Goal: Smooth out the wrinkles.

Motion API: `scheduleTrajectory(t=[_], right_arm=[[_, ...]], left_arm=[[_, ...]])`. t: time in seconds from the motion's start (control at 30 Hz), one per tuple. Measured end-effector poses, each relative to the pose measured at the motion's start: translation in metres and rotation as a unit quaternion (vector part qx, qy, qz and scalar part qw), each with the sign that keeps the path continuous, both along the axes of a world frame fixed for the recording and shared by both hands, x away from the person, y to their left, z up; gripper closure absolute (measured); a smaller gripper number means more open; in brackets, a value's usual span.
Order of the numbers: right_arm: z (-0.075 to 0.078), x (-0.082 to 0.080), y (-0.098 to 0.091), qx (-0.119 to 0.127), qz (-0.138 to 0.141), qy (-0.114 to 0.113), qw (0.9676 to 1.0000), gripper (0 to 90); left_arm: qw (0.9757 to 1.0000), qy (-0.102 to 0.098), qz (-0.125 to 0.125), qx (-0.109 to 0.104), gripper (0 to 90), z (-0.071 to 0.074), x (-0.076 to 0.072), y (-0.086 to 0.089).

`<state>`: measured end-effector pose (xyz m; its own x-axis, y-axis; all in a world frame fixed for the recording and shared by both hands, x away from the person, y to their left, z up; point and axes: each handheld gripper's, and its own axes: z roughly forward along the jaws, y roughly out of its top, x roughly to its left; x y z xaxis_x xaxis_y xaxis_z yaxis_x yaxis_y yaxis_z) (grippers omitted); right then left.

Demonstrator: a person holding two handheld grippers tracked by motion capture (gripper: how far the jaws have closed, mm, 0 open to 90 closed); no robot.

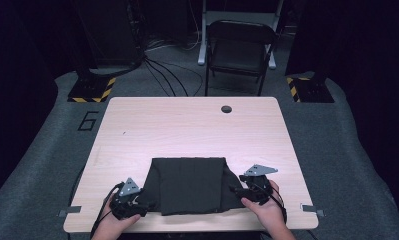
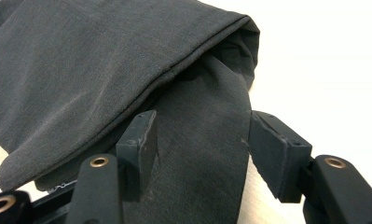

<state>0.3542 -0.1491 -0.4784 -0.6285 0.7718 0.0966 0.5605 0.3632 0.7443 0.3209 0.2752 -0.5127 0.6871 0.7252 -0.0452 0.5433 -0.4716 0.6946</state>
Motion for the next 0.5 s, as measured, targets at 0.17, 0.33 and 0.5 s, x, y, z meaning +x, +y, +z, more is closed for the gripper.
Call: scheduleTrajectory(t=[0.17, 0.33, 0.5], right_arm=[[0.001, -0.002, -0.003, 0.004, -0.005, 0.0, 1.0, 42.2], [0.0, -0.003, -0.005, 0.003, -0.008, 0.002, 1.0, 42.3], [0.001, -0.004, -0.011, 0.007, -0.016, 0.004, 0.9998, 42.4]], left_arm=[[0.9999, 0.008, 0.007, -0.011, 33.1, -0.004, 0.002, 0.004], [0.9999, 0.011, 0.001, -0.008, 33.1, -0.002, 0.002, 0.006], [0.9992, 0.024, 0.009, -0.031, 33.0, 0.003, -0.003, 0.014]])
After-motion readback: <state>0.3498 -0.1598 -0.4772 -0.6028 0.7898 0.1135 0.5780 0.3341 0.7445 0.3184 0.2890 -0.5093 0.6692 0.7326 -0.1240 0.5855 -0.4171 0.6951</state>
